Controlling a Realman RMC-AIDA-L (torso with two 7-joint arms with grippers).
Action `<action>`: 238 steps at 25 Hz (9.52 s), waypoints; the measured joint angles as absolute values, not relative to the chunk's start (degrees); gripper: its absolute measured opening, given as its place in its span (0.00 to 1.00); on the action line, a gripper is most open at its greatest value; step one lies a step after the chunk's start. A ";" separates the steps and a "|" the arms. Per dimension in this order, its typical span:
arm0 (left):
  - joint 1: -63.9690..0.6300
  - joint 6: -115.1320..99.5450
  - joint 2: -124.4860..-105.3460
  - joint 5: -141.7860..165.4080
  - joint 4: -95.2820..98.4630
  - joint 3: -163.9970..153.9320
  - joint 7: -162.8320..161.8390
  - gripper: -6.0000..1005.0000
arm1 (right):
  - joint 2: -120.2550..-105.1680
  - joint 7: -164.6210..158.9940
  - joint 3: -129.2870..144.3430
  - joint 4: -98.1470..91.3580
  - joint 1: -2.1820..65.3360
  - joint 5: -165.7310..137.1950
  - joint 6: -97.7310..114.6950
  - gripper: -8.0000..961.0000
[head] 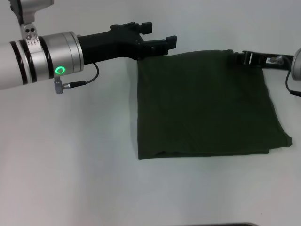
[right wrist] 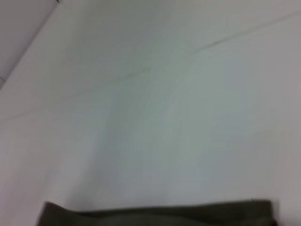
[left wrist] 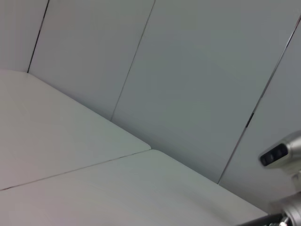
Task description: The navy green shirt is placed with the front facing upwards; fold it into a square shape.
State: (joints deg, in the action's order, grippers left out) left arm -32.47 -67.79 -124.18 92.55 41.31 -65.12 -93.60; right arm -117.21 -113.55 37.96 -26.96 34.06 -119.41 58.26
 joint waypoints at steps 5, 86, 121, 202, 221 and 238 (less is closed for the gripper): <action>-32.13 -67.83 -124.02 92.97 41.31 -64.79 -93.60 0.93 | -116.99 -110.56 37.80 -30.71 30.67 -111.68 63.04 0.02; -27.83 -81.97 -123.84 119.47 38.87 -57.01 -110.64 0.93 | -109.24 -109.77 31.55 -35.51 25.40 -104.15 80.33 0.73; -29.50 -81.82 -123.84 119.34 36.91 -57.04 -109.42 0.93 | -109.51 -109.77 31.82 -35.17 24.87 -104.15 81.12 0.72; -33.13 -78.80 -123.92 111.09 39.72 -51.32 -101.78 0.93 | -108.27 -120.83 30.87 -29.40 16.53 -127.94 94.62 0.15; -32.96 -78.84 -123.92 111.09 39.72 -51.33 -101.69 0.93 | -108.32 -121.57 30.87 -28.81 16.79 -129.99 92.49 0.07; -33.78 -78.17 -123.74 108.73 40.51 -50.99 -97.40 0.93 | -107.97 -117.20 21.11 -29.62 20.92 -129.29 97.70 0.09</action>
State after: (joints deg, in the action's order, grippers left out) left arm -33.78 -78.17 -123.74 108.73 40.51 -50.99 -97.40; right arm -107.97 -117.20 21.11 -29.62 20.92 -129.29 97.70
